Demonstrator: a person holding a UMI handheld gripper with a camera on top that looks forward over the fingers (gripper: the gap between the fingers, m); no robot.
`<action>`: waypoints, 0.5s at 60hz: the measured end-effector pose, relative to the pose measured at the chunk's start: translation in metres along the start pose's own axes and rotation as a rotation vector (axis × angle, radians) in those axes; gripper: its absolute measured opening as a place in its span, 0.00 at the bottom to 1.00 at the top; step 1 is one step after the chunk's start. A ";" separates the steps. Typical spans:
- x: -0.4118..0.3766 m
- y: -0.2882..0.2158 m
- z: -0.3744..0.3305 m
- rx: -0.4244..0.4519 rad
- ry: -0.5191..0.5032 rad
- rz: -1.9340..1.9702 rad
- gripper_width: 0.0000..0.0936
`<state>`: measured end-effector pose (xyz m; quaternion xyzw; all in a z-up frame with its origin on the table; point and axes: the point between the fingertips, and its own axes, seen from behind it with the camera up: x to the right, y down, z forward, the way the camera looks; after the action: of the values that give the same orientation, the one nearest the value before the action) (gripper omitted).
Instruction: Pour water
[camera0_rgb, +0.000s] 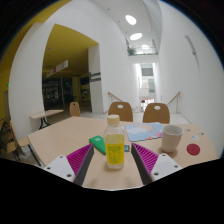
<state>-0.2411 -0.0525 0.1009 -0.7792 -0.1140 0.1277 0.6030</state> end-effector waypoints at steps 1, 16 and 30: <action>0.005 0.001 0.008 0.004 0.001 -0.002 0.88; 0.010 -0.001 0.081 0.007 0.009 -0.015 0.88; 0.013 0.000 0.104 0.008 0.023 -0.062 0.57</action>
<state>-0.2640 0.0469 0.0752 -0.7742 -0.1304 0.1003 0.6112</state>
